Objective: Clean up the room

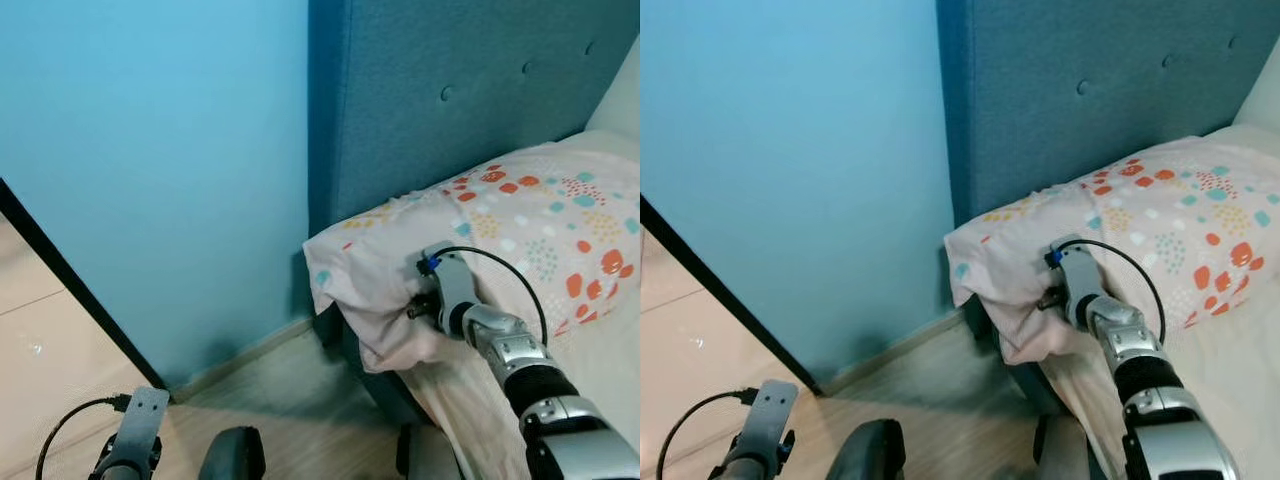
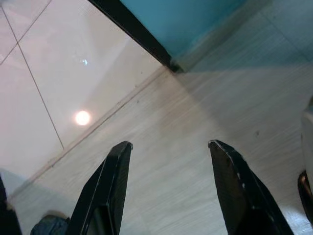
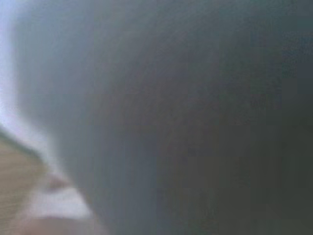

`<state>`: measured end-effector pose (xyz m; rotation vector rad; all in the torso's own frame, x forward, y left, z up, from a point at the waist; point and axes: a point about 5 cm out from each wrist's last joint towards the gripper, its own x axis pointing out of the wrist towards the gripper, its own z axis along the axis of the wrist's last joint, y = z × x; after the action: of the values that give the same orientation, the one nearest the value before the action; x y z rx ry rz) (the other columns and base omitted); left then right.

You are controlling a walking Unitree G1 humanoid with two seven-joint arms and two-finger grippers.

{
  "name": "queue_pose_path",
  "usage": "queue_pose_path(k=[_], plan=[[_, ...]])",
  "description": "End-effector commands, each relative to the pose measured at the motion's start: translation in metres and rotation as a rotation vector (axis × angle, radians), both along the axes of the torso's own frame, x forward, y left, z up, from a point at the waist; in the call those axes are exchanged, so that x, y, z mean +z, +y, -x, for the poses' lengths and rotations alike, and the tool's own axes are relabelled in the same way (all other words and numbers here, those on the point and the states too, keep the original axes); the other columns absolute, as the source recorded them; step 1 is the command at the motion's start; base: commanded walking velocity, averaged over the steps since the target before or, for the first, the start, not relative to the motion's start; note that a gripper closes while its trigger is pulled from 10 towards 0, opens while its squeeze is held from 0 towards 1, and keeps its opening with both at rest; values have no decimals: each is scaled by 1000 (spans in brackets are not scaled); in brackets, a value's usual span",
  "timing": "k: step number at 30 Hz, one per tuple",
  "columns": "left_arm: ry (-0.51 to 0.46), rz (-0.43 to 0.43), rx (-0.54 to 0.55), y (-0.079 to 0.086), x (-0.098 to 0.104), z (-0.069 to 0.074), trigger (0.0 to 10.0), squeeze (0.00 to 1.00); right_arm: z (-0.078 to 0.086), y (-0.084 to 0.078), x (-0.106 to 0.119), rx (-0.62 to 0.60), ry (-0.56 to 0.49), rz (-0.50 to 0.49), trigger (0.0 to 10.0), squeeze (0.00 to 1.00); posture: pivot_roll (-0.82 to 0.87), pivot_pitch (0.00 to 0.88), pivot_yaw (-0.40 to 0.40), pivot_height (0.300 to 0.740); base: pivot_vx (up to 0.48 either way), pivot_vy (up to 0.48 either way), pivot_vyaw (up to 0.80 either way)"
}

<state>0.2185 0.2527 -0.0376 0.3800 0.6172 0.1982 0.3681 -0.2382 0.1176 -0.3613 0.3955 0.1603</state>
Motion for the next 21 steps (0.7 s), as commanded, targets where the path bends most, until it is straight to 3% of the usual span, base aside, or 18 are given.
queue_pose_path(k=[1,3,6,8,9,11,14,16,21], plan=[[22,-16,0,8,-2,8,10000,0,-2,-17,12,-68,-58,63,10000,0,109,214,1,485,0,0,0],[13,-19,-10,8,-1,8,10000,0,0,-34,20,-119,-87,143,10000,0,116,223,2,485,0,0,0],[9,-18,-14,8,-1,9,10000,0,1,-46,24,-153,-108,184,10000,0,116,223,2,485,0,0,0],[-1,-13,-25,5,0,7,10000,0,7,-72,35,-247,-145,231,10000,0,121,227,3,485,0,0,0],[-1,-13,-25,5,0,7,10000,0,7,-72,35,-247,-145,231,10000,0,121,227,3,485,0,0,0],[-8,-9,-35,2,1,5,10000,0,12,-90,44,-321,-179,247,10000,0,120,228,5,485,0,0,0],[-12,-6,-41,1,1,3,10000,0,14,-96,48,-346,-195,261,10000,0,123,227,7,485,0,0,0],[-23,-3,-49,-1,3,0,10000,0,19,-109,57,-410,-227,277,10000,0,126,228,8,485,0,0,0],[-19,3,-56,-3,3,-1,10000,0,23,-118,59,-448,-236,284,10000,0,123,221,9,485,0,0,0]])
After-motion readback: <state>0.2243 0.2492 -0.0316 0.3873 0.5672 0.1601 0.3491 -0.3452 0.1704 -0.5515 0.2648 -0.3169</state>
